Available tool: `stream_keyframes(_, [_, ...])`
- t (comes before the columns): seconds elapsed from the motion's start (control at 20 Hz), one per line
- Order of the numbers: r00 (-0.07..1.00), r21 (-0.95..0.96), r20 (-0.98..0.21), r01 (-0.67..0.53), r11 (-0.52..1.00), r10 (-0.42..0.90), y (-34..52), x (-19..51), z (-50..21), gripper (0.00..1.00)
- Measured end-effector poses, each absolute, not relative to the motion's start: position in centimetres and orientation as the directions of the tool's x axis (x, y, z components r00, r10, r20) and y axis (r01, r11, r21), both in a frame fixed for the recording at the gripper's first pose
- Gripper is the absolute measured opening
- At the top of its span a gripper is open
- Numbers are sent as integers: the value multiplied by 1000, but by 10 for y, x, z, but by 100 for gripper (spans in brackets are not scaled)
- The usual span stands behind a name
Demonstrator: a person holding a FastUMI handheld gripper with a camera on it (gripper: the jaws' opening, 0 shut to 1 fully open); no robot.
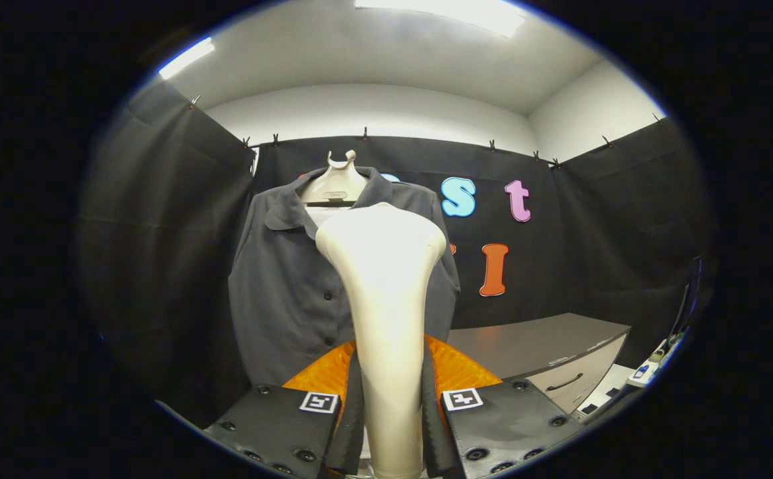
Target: Iron the clothes twice with a garment steamer, once on the left side and once on the right side.
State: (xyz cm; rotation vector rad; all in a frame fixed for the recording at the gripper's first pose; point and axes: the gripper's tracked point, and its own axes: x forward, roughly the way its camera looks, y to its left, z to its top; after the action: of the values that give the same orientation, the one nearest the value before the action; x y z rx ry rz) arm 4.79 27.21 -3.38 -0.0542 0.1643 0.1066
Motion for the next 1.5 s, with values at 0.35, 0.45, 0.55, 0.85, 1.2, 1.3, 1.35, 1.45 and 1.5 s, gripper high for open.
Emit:
stream_keyframes(0.35, [983, -42, -168, -75, 996, 67, 253, 53, -36, 43])
stream_keyframes(0.45, [983, -40, -171, -75, 996, 68, 252, 52, -37, 43])
stream_keyframes(0.55, [983, -40, -172, -72, 997, 64, 250, 51, -38, 43])
stream_keyframes(0.85, [981, -38, -181, -74, 997, 66, 253, 51, -41, 43])
stream_keyframes(1.2, [979, -35, -190, -77, 996, 69, 257, 48, -45, 43])
stream_keyframes(1.3, [979, -35, -190, -81, 996, 73, 259, 48, -45, 43])
stream_keyframes(1.35, [979, -35, -190, -82, 996, 74, 260, 49, -45, 43])
stream_keyframes(1.45, [979, -34, -190, -81, 996, 74, 261, 48, -45, 43])
stream_keyframes(1.5, [979, -32, -192, -81, 996, 74, 261, 49, -45, 43])
